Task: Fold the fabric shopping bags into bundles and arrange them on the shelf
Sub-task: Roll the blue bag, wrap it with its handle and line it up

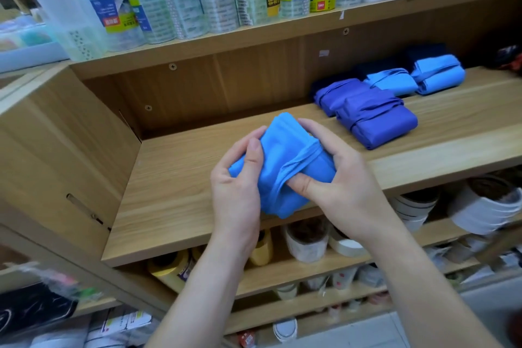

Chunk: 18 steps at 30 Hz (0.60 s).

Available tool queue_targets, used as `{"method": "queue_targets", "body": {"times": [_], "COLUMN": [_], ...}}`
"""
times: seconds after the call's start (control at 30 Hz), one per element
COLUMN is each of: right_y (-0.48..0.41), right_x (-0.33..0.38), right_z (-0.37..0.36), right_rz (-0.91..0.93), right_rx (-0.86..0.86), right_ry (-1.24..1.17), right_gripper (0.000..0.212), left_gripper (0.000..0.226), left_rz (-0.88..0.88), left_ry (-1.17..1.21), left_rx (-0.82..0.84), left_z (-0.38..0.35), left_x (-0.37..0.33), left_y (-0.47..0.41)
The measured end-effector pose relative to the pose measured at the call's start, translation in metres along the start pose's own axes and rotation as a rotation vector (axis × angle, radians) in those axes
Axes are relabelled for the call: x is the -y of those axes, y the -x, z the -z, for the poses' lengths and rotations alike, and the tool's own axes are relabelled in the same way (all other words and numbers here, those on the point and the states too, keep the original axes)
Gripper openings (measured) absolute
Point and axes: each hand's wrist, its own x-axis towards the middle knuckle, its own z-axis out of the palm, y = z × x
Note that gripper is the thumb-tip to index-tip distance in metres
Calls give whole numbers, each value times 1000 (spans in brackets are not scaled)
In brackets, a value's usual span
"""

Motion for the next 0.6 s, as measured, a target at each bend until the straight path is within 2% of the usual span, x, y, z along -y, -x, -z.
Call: {"method": "queue_targets", "body": {"times": [0.2,0.37,0.6], "right_y": [-3,2,14], "right_x": [12,20,17], "right_z": [12,11,5], "right_rz": [-66,-45,-43], "right_rx": [227,258,74], "right_ry": [75,75,-89], "right_gripper": [39,44,58], "left_gripper": [19,29,22], "left_rz": [-150,-47,-257], "left_ry": [-267,-398,-587], "left_rx": [181,516,416], "left_z": [21,28,20], "left_x": [-1,-22,-20], "left_y": [-9,-16,-2]}}
